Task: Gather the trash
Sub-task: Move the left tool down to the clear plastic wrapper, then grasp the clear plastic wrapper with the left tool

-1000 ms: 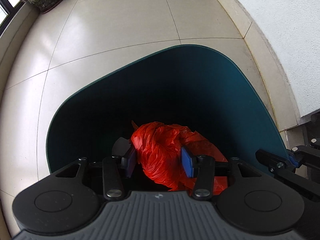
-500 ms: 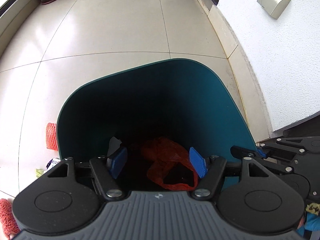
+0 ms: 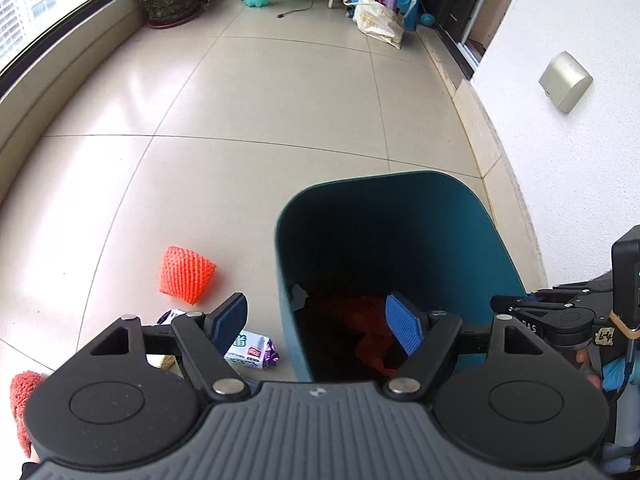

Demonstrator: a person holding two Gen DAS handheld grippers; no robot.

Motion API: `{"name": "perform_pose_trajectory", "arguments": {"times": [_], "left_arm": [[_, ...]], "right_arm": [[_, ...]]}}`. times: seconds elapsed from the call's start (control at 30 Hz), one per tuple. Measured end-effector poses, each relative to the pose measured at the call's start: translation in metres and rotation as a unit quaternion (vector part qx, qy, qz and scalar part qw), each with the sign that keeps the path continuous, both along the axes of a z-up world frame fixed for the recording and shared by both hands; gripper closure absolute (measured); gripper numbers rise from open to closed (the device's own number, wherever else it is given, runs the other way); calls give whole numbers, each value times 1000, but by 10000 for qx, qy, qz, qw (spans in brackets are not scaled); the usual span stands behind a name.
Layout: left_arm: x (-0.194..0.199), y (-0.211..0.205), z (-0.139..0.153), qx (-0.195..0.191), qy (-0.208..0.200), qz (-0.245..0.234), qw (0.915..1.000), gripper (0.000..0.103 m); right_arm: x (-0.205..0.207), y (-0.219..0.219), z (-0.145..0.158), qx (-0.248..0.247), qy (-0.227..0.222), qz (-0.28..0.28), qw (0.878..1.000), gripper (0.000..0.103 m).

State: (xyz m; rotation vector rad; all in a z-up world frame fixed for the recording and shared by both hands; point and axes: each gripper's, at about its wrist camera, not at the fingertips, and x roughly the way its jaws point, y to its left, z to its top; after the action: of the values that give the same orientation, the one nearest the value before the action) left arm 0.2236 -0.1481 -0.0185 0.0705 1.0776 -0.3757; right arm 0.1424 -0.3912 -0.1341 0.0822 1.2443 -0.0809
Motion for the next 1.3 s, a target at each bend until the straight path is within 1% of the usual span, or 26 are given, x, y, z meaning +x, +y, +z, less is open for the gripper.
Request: {"name": "perform_pose_trajectory", "arguments": {"times": [0.1,0.23,0.4,0.47,0.53,0.63,0.77,0.9,1.0,1.1,1.17,1.23,1.3], "left_arm": [[-4,24,6,92,-134,285,9995,22],[-1,58,-6,289,-84,610,9977,21],[8,85,-45,616,286,1035,9923,21],[7,95,-65,699,499,1193,9891,21],[10,97,-90,698,751,1333,9858,21],[9,94,-125,813,1044,1352,9819,21],[8,75,-168,1128,1130,1262,9791,21],[13,63,-205,1322,1293,1238,9749,21],[19,59,-234,1365,1506,1263,9709,21],[23,57,-252,1436,1637,1244,9680,21],[26,55,-268,1480,1775,1099,9667,21],[28,55,-278,1550,1863,1076,9642,22],[30,56,-286,1524,1966,1097,9623,23]], "right_arm": [[0,-1,2,6,-8,-23,10000,99],[0,0,1,-43,-20,-3,10000,99],[-1,1,0,-62,-24,4,10000,99],[-1,2,1,-53,-16,-17,10000,99],[0,2,1,-43,-12,-30,10000,99],[0,2,0,-63,-13,-24,10000,99],[-1,6,0,-138,-24,8,9999,99],[-1,8,-1,-149,-35,5,9999,99],[-2,9,-1,-167,-40,18,9999,99],[-2,9,-1,-145,-42,18,9999,99],[-1,7,-1,-106,-33,2,9999,99],[-1,5,-1,-78,-15,-11,10000,99],[1,3,0,-61,6,-14,10000,99]]}}
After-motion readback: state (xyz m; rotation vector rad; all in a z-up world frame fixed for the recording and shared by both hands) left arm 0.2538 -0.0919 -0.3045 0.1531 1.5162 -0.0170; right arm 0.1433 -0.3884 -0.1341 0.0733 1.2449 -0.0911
